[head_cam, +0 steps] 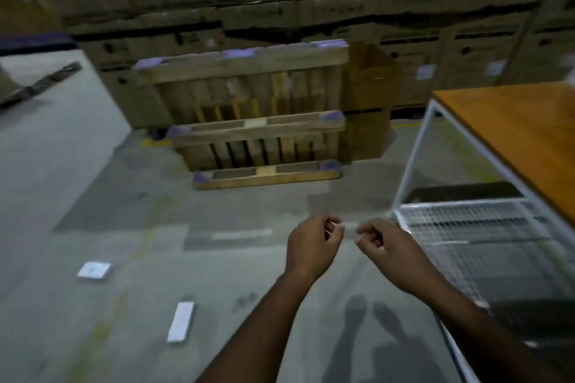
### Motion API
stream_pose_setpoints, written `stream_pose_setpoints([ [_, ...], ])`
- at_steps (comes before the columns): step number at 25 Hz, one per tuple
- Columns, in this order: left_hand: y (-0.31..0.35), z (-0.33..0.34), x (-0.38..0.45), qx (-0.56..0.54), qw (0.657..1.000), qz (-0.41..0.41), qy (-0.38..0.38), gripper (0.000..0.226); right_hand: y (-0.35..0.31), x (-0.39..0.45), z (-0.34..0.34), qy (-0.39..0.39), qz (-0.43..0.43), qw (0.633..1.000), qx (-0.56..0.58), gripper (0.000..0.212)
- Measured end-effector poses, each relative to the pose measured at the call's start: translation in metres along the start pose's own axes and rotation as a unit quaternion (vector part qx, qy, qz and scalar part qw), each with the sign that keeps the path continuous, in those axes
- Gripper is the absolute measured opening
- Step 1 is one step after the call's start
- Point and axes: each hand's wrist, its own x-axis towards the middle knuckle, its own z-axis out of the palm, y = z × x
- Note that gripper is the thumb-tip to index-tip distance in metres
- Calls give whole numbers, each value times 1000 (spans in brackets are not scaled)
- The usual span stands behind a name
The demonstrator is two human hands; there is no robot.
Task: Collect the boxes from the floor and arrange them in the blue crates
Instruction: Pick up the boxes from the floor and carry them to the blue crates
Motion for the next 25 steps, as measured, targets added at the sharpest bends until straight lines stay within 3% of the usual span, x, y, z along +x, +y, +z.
stream_pose_setpoints([
  [7, -131, -112, -44, -5, 974, -184, 133, 15, -107, 39, 145, -177, -100, 979, -13, 12],
  [16, -260, -204, -75, 41, 870, -422, 252, 16, -189, 95, 323, -366, -168, 914, -50, 21],
  [21, -298, -229, -63, 51, 816, -497, 292, 15, -228, 144, 380, -431, -200, 878, -58, 14],
  [25, -326, -248, -44, 52, 793, -515, 322, 14, -257, 176, 415, -455, -226, 859, -62, 21],
])
